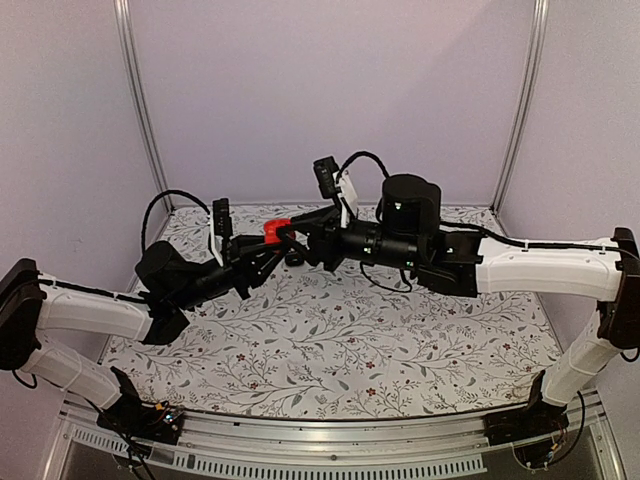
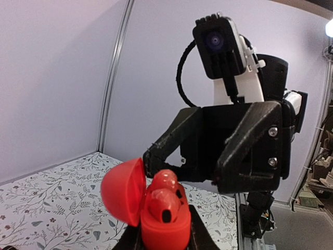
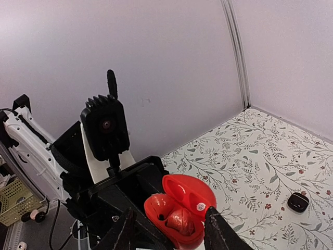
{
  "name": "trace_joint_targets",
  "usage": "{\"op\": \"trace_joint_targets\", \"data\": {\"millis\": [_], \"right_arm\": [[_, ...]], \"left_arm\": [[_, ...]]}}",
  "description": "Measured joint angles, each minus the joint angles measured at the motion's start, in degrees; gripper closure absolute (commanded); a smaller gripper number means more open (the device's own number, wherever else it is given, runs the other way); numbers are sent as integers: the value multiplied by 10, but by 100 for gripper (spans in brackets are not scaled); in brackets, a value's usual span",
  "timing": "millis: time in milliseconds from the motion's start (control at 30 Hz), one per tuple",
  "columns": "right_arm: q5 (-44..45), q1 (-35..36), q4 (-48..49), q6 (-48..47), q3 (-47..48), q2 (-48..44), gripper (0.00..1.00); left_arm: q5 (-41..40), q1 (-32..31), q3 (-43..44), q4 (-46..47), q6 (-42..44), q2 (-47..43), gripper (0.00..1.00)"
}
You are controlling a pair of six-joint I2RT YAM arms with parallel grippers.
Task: Insert the wireless bluetooth earbuds into the charging case
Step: Close the charging case with the earbuds.
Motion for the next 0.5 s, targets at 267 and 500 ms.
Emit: {"op": "trace_joint_targets", "data": {"millis": [267, 500], "right_arm": [[-6, -16, -28, -30, 24, -38, 41], [-67, -54, -64, -51, 29, -87, 40]], "left_arm": [[22, 0, 0, -15, 4, -5, 100], [77, 0, 5, -57, 23, -27, 100]]}}
